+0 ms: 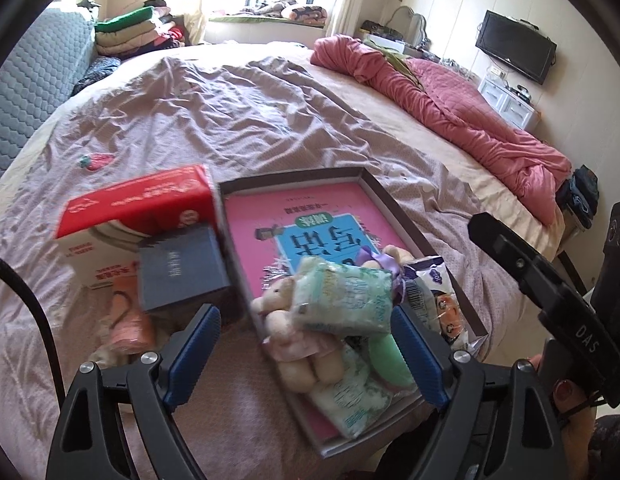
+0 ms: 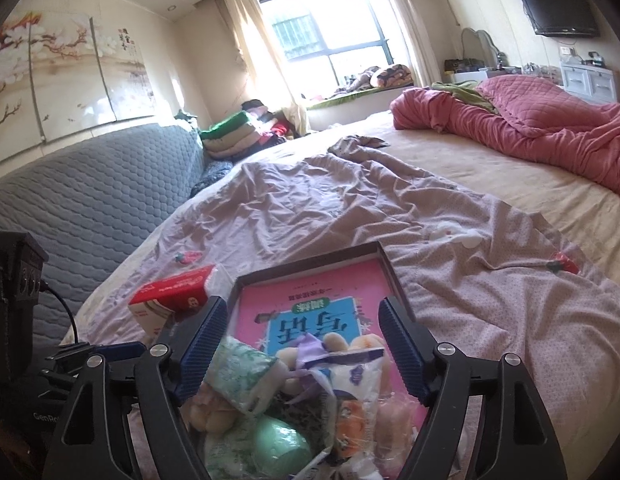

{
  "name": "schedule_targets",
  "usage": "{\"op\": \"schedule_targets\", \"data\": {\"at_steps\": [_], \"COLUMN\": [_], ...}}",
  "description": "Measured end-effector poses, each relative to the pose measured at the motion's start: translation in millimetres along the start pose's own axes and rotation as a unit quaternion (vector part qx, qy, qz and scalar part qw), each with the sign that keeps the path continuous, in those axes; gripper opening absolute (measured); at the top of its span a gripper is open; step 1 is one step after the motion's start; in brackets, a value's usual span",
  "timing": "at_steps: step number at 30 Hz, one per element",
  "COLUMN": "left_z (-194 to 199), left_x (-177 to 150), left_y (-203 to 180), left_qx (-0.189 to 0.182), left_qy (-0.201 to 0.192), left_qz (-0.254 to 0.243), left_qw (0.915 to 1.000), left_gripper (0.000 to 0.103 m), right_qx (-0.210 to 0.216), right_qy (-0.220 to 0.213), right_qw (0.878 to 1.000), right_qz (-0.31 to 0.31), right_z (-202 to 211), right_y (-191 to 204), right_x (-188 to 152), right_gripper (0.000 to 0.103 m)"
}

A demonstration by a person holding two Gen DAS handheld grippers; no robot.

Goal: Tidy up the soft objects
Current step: 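Move both open tools back toward the pink towel and floral scrunchie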

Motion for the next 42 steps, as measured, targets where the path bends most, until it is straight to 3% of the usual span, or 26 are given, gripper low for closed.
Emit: {"op": "schedule_targets", "data": {"at_steps": [11,19,29,35,42], "left_z": [36.6,37.8,12.6,-28.4,-71.1], "left_x": [3.9,-3.4,-2.9,-6.2,-14.5], "left_y": [91.6,163.9,190.7,194.2,192.7], "left_qx": [0.047,0.078,0.069,0.027,0.019], "left_qy": [-0.027,-0.022,-0.005,0.033,0.080], "left_qz": [0.052,0.107,0.116,0.123,0.119], "left_qw": [0.9972,0.9910,0.9909,0.9915,0.9896], "left_gripper": [0.087,0.087,0.087,0.087,0.086], "right_qx": [0.097,0.138,0.138,0.118,0.104], "right_qy": [0.015,0.067,0.138,0.185,0.196], "right_qw": [0.995,0.987,0.974,0.965,0.964], "right_qz": [-0.018,0.041,0.116,0.145,0.146], "right_z": [-5.8,-27.0,-79.0,-117.2,-138.9], "right_y": [67.8,138.0,204.3,209.7,201.8], "right_x": [0.9,-28.3,-89.9,-130.7,-150.0], "right_gripper": [0.082,0.082,0.082,0.082,0.082]}}
Point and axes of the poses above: each gripper's, at about its wrist camera, not at the fingertips, and z roughly against the way its jaws point, y to its left, x to its top, the point moved 8 cm from there along -z, roughly the way its jaws point, and after that the axes turned 9 degrees about x, right-handed, at the moved point
